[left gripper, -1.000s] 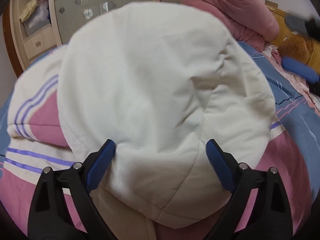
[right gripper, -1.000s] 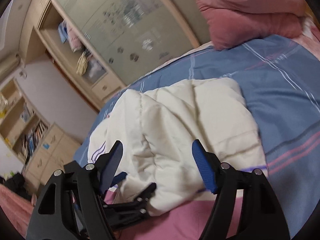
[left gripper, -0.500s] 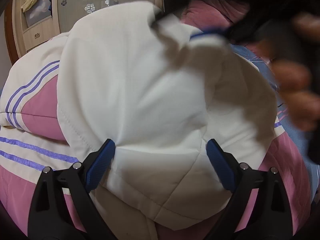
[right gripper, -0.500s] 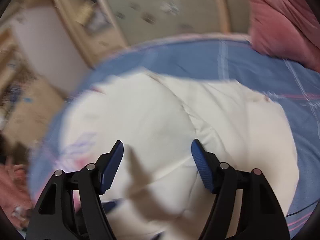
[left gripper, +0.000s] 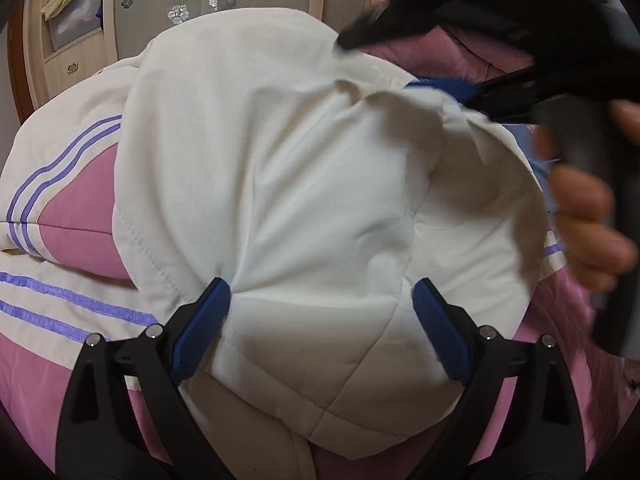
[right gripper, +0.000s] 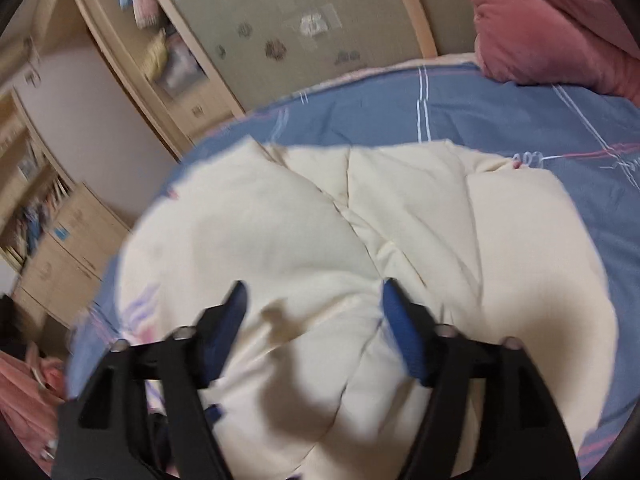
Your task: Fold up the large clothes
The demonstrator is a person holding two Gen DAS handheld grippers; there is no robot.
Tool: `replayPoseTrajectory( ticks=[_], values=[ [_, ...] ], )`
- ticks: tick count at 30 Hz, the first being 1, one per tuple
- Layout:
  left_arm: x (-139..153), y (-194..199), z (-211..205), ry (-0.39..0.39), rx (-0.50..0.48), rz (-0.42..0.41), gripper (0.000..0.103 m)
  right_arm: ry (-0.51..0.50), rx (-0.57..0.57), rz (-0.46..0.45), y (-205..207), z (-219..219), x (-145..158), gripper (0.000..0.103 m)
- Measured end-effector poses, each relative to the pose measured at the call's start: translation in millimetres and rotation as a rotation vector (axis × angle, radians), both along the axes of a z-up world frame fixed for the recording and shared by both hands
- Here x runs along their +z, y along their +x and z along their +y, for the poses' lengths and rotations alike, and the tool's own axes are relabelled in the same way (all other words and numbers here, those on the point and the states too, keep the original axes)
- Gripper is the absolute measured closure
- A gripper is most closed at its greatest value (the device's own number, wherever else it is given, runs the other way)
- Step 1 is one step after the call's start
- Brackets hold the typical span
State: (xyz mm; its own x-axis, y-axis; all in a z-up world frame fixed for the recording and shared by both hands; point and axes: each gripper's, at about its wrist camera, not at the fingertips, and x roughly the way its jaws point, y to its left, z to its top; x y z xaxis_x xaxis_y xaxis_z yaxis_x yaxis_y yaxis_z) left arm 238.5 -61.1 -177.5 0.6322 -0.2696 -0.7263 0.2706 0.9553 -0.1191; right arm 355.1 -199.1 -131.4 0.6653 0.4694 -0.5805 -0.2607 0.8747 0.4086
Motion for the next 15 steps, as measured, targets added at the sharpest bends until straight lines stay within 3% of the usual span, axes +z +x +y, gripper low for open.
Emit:
replayPoseTrajectory(
  ticks=[3, 6, 9, 13, 15],
  values=[
    [0, 1, -1, -0.005, -0.001, 0.000, 0.008, 0.033, 0.029, -0.060, -24, -7, 17, 0.030],
    [0, 1, -1, -0.007, -0.001, -0.001, 0.008, 0.022, 0.027, -0.059, -33, -12, 19, 0.030],
    [0, 1, -1, -0.004, -0.001, 0.000, 0.008, -0.110, -0.052, 0.036, -19, -13, -8, 0.030],
    [2, 1, -4, -0.004, -0.001, 0.003, 0.008, -0.019, -0.073, 0.100, -2, -27, -47, 0.031],
    [2, 2, -4, -0.003, -0.002, 0.004, 0.008, -0.067, -0.083, 0.065, -4, -20, -50, 0.031]
  ],
)
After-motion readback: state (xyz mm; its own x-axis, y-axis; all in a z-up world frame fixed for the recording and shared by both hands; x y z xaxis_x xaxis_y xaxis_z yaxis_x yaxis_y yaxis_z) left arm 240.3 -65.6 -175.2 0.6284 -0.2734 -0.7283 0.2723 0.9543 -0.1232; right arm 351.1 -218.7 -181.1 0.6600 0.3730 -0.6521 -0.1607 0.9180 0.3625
